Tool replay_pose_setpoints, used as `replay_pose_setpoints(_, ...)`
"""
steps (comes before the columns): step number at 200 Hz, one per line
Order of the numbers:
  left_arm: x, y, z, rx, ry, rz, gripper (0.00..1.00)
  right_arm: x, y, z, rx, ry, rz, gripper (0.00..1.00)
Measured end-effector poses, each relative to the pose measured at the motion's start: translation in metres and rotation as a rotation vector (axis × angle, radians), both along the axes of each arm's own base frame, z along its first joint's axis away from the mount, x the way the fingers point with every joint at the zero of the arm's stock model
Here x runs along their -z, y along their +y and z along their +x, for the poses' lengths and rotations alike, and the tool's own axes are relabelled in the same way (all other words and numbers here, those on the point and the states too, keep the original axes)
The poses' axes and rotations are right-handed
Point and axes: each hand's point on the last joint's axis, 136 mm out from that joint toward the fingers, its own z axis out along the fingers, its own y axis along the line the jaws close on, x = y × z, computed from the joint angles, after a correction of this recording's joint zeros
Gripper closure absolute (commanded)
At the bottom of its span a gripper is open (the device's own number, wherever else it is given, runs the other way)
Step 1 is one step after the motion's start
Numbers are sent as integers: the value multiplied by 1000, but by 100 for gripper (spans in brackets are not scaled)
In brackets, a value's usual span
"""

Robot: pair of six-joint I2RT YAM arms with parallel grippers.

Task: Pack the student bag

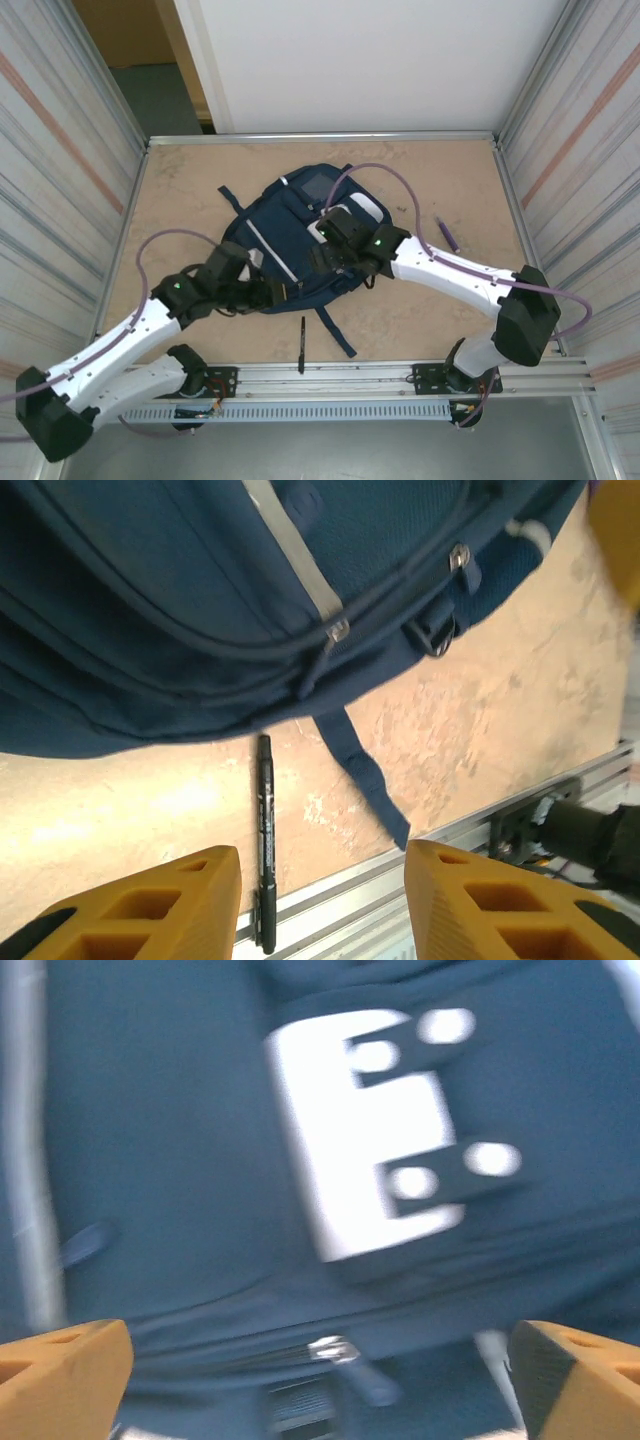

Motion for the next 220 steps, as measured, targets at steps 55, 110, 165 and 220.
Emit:
replay_pose_setpoints(55,35,-32,6,-14,-17,230,63,22,-48,28,343,218,240,7)
replay_pose_setpoints(110,47,-46,40,-133,-77,299,59,24,-13,13,294,341,409,7)
replay_pose_setpoints(165,70,-55,53,-171,-78,335,61,32,-10,8,299,368,442,10)
replay_pose_setpoints(220,74,-67,64,-206,-105,298,85,33,-2,7,290,388,488,17)
